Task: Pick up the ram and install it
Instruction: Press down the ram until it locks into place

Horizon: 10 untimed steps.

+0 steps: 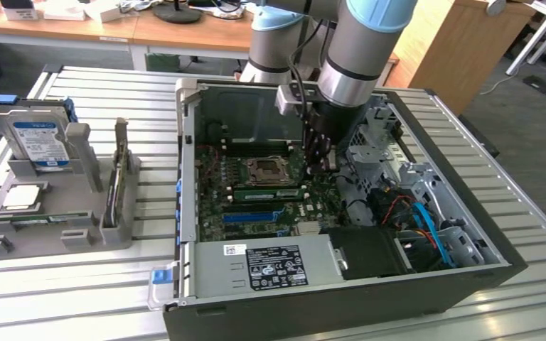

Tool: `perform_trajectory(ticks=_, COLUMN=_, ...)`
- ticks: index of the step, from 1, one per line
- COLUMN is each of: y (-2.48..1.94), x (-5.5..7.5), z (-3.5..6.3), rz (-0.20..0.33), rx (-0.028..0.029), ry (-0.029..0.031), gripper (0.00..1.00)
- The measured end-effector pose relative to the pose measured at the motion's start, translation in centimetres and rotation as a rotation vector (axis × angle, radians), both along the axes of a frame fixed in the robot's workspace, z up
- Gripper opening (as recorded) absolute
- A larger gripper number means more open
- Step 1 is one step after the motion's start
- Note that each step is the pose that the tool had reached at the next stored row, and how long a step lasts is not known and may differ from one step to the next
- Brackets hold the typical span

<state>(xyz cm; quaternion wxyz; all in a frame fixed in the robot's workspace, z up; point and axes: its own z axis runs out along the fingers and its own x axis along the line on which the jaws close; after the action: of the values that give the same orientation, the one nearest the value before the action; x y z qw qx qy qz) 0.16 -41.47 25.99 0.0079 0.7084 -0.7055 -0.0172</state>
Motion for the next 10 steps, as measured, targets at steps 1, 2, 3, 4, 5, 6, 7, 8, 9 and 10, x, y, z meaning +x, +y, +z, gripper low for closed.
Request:
perform_trajectory(ticks=1, y=0.0, x=0.0, z=-0.04, rz=0.0, rx=0.0004, ry=-0.0001, gripper=0.11)
perform_trajectory(ticks=2, y=0.01, x=0.0, z=-0.08, rz=0.0, rx=0.0007, ry=-0.0001, gripper=0.11)
perform_trajectory(ticks=3, y=0.01, x=0.0, z=-0.12, rz=0.0, rx=0.0009, ry=-0.0001, gripper=0.11)
perform_trajectory(ticks=4, y=0.01, x=0.0, z=-0.17, rz=0.0, rx=0.0011, ry=-0.0001, gripper=0.11)
perform_trajectory(ticks=5, y=0.0, x=0.0, z=-0.21, rz=0.0, rx=0.0013, ry=-0.0001, gripper=0.11)
perform_trajectory(ticks=6, y=0.01, x=0.0, z=-0.26, rz=0.0, rx=0.0016, ry=-0.0001, gripper=0.11)
perform_trajectory(ticks=7, y=0.01, x=0.0, z=-0.32, rz=0.0, rx=0.0017, ry=-0.0001, gripper=0.11)
perform_trajectory(ticks=8, y=0.01, x=0.0, z=-0.37, rz=0.0, rx=0.0018, ry=-0.0001, gripper=0.11)
perform_trajectory(ticks=9, y=0.0, x=0.0, z=-0.43, rz=0.0, rx=0.0018, ry=-0.0001, gripper=0.11)
perform_trajectory(ticks=10, y=0.0, x=0.0, z=-0.48, rz=0.0, rx=0.002, ry=-0.0001, gripper=0.11)
